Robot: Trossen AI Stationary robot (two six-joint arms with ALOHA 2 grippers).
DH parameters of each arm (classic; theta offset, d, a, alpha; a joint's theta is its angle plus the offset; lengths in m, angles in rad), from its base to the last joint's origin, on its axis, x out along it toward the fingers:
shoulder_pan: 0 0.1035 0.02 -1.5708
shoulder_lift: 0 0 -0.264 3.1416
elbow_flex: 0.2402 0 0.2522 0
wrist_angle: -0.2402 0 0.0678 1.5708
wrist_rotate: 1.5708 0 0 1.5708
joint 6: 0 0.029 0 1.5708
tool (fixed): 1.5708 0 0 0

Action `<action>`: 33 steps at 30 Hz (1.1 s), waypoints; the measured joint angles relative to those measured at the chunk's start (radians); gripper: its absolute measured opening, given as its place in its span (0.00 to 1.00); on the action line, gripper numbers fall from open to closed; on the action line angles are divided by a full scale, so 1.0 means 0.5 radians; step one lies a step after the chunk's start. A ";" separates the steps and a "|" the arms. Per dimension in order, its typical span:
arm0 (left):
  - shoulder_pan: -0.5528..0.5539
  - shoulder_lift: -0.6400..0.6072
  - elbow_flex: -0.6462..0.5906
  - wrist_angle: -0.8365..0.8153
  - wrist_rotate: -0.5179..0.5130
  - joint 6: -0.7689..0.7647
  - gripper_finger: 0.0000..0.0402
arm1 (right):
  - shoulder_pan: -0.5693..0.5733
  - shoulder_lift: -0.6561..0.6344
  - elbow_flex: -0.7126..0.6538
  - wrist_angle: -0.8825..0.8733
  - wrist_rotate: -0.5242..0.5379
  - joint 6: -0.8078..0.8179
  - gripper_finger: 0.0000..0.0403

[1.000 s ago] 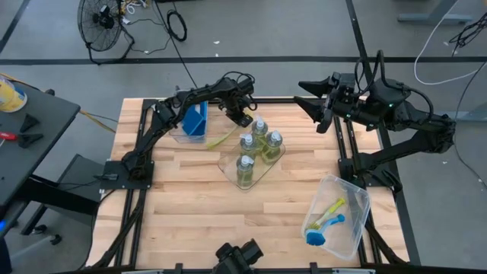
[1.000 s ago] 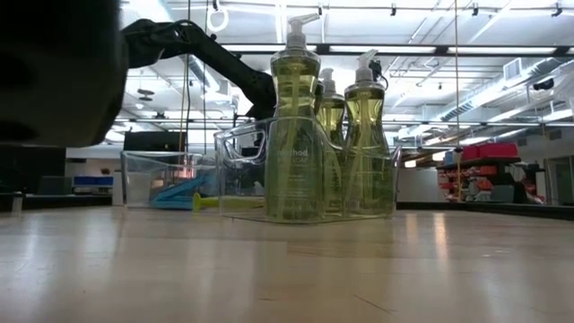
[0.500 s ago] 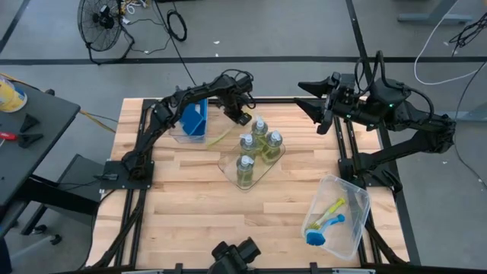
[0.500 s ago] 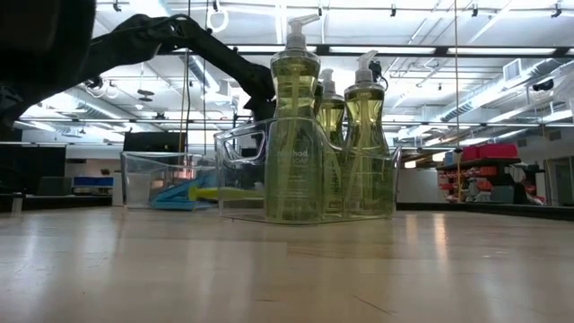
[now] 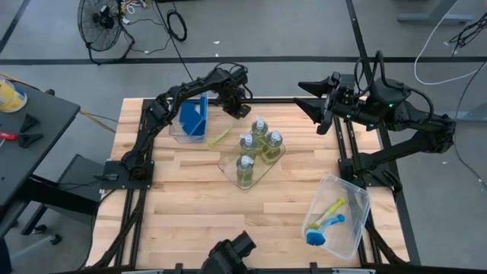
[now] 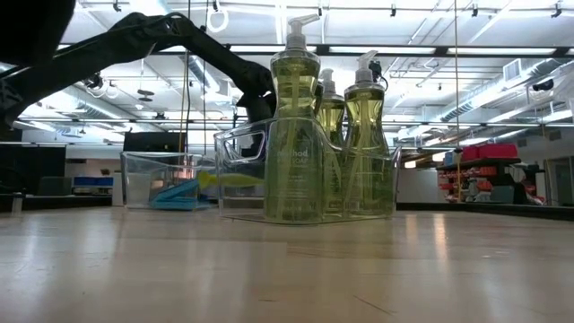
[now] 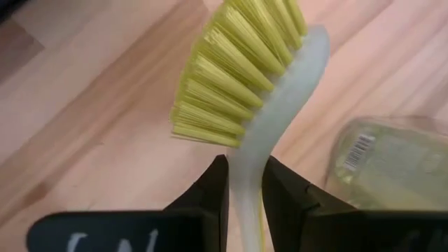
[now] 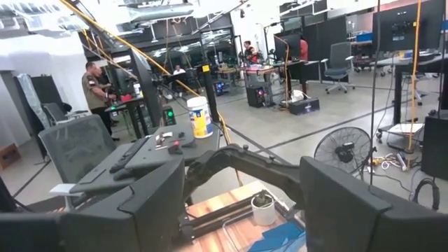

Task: Pick & Place Kitchen Sink Supplies
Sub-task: Put the yellow toilet brush into the transparent container

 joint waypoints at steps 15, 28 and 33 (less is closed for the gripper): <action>0.075 -0.023 0.485 -0.165 -0.029 0.028 0.17 | 0.000 0.000 0.000 0.008 0.001 -0.087 0.71; 0.174 -0.175 0.555 -0.050 0.013 -0.004 0.17 | 0.000 0.000 0.000 0.008 0.004 -0.185 0.71; 0.172 -0.259 0.565 0.103 0.094 -0.040 0.17 | 0.000 0.001 0.000 0.008 0.006 -0.186 0.71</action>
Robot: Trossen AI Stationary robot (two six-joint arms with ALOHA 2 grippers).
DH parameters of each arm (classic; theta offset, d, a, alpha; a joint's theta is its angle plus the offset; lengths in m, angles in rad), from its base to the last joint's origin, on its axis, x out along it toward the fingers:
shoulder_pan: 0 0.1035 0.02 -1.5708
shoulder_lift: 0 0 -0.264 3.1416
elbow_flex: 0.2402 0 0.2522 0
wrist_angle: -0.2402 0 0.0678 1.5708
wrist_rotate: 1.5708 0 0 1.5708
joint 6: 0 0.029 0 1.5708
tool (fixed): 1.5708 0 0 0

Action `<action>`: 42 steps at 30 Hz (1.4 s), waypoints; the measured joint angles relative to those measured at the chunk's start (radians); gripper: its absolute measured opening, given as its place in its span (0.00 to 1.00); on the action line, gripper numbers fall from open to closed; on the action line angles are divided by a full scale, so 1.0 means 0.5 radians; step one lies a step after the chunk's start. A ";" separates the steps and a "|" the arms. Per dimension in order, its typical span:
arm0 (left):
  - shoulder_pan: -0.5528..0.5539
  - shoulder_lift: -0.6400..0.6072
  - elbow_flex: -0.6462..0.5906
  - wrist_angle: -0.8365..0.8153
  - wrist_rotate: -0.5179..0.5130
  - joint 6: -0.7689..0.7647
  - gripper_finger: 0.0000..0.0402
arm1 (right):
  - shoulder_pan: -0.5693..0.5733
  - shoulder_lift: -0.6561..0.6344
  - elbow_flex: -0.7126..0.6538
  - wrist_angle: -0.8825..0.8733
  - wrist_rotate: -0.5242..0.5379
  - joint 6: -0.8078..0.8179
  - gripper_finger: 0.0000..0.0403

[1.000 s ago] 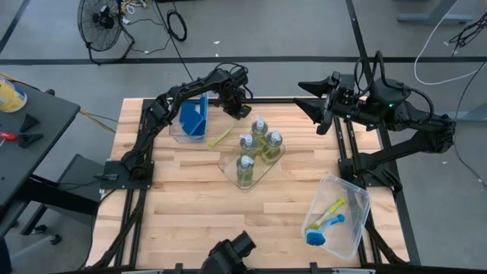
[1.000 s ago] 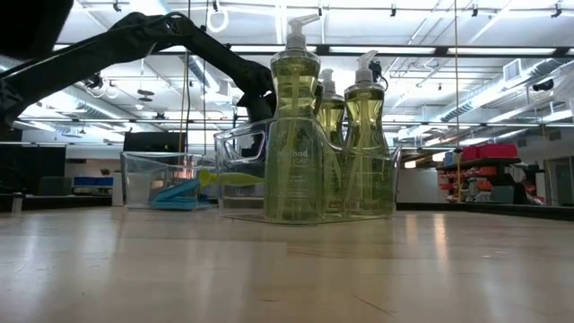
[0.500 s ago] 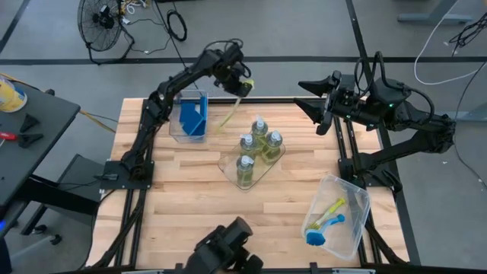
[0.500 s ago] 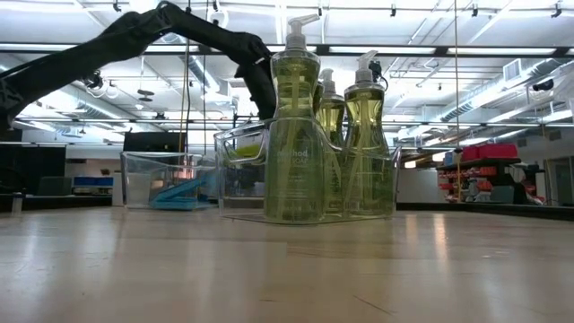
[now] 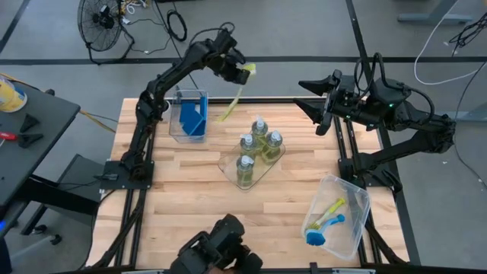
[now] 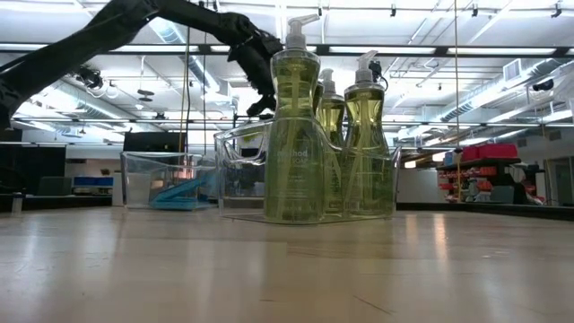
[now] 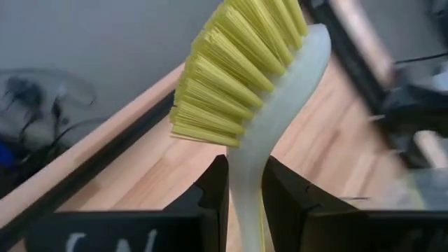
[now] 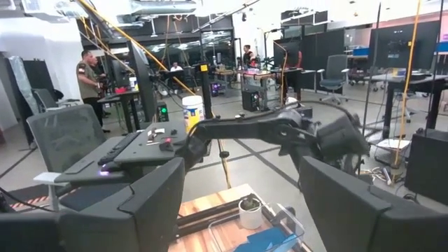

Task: Pick & Place Kitchen Sink Supplies
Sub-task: Put the yellow toilet brush into the transparent container

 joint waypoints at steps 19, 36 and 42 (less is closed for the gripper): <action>-0.013 -0.485 0.004 0.738 0.389 0.012 0.17 | -0.026 0.000 0.000 -0.102 0.069 -0.014 0.71; -0.306 -0.536 0.004 1.310 0.722 0.148 0.17 | -0.159 0.000 0.000 -0.417 0.041 0.222 0.71; -0.433 -0.535 0.004 1.399 0.718 0.169 0.17 | -0.222 0.021 0.000 -0.473 0.040 0.254 0.71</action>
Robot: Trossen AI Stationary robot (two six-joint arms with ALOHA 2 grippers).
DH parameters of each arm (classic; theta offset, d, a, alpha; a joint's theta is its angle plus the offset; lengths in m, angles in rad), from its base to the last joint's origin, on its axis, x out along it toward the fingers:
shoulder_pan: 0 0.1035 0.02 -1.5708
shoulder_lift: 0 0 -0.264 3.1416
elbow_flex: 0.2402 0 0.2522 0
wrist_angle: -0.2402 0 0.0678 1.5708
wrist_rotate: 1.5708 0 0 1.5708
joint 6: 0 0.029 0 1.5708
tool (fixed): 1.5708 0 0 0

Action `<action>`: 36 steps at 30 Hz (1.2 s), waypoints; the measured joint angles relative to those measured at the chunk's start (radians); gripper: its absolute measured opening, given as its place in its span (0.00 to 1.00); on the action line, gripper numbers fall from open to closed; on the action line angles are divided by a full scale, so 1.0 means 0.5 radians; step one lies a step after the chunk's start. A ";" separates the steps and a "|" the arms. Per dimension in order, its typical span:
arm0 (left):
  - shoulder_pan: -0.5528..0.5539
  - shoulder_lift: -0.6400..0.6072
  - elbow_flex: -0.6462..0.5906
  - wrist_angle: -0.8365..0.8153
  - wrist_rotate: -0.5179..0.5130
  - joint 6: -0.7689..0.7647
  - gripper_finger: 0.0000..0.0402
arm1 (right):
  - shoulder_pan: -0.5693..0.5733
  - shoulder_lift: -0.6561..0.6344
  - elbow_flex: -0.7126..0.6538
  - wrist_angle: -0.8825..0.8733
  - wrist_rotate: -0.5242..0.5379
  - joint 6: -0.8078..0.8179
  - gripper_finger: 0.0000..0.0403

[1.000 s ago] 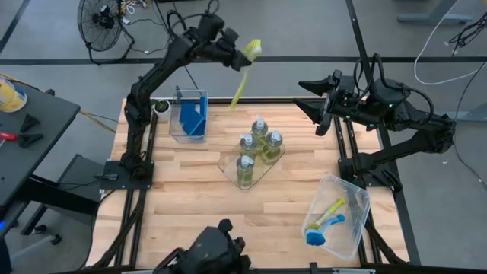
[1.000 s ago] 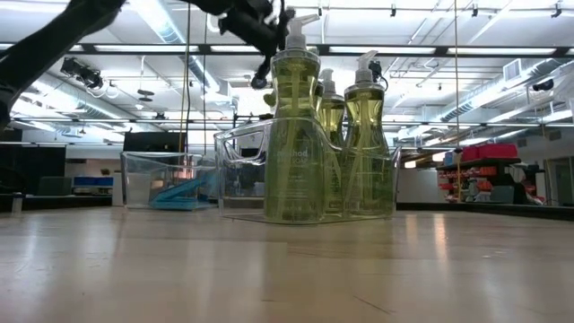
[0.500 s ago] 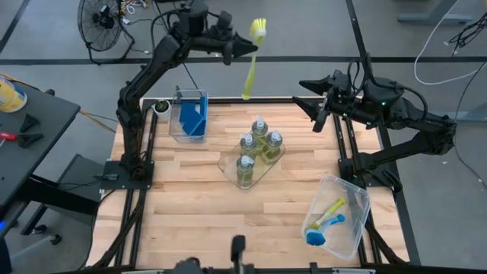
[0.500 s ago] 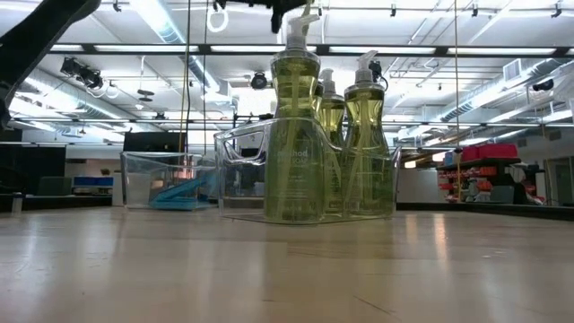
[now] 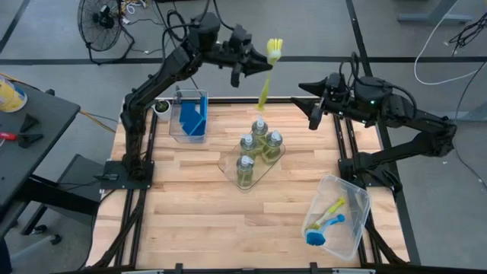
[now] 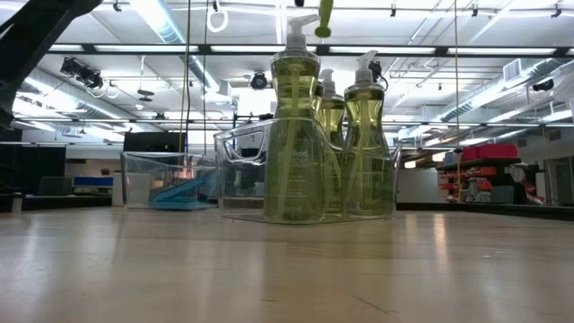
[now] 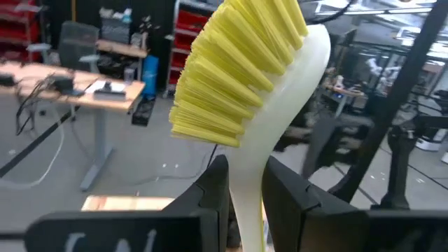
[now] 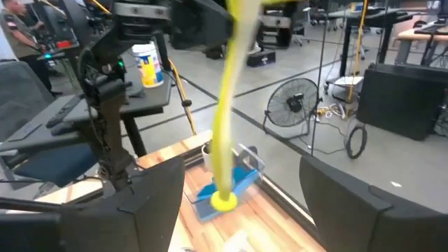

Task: Pick & Place Kitchen Sink Supplies
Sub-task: Put the yellow toilet brush into the transparent container

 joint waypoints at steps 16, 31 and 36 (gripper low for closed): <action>-0.244 0.035 -0.001 0.132 -0.048 0.071 0.17 | -0.159 0.304 0.000 0.375 -0.527 -0.133 0.71; -0.166 0.047 -0.001 0.087 -0.046 0.042 0.17 | -0.158 0.320 -0.001 0.368 -0.570 -0.081 0.60; -0.151 0.047 -0.001 0.089 -0.041 0.031 0.17 | -0.159 0.316 -0.001 0.368 -0.567 -0.080 0.51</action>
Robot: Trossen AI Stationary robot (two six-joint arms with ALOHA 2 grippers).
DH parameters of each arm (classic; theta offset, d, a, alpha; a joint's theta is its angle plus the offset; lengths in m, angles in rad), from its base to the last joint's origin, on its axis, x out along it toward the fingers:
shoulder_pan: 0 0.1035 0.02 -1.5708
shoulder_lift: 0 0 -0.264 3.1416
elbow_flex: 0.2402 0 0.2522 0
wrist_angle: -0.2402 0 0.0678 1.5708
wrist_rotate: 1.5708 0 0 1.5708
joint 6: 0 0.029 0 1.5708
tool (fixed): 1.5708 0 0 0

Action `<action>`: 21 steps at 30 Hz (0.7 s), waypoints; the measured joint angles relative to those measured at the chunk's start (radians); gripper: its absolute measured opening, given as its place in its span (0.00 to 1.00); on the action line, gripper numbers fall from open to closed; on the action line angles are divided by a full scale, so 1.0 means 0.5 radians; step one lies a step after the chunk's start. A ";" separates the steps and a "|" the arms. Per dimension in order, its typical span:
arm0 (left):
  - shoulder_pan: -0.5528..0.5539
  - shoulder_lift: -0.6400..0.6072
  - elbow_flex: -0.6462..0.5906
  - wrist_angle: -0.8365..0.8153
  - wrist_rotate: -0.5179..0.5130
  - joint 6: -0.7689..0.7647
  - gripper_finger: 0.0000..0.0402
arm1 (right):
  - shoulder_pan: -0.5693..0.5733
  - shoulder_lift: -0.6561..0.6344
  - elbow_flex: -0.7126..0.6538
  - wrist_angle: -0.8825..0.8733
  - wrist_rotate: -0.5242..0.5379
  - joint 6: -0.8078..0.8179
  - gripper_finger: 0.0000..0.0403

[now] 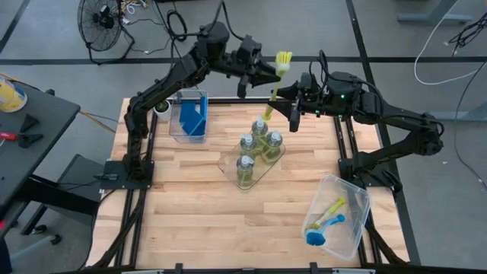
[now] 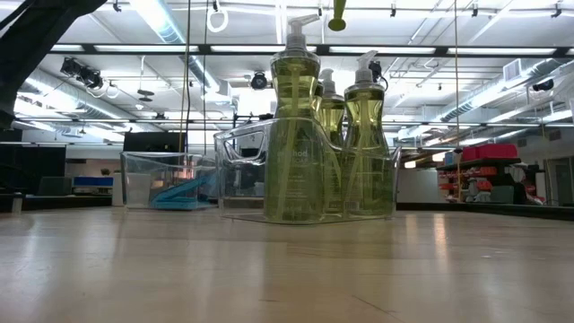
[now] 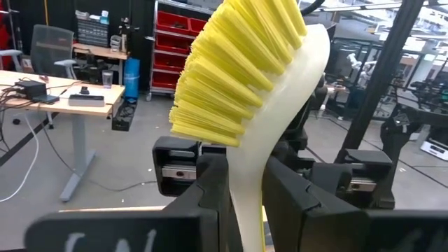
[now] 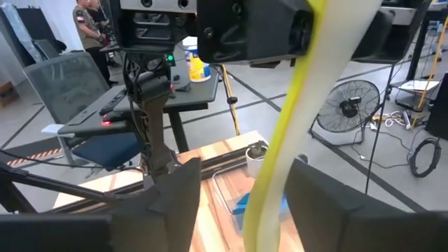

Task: Pick & Place Kitchen Sink Supplies
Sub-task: Put the yellow toilet brush into the transparent container

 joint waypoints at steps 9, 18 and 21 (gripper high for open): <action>-0.048 0.000 0.000 0.000 -0.046 0.009 0.17 | 0.000 0.000 0.000 0.004 0.003 -0.083 0.39; -0.050 0.000 0.000 -0.001 -0.059 0.008 0.17 | -0.002 0.000 0.000 0.004 0.014 -0.128 0.26; -0.050 0.000 0.000 -0.001 -0.061 0.008 0.19 | -0.003 0.000 0.000 0.004 0.018 -0.128 0.20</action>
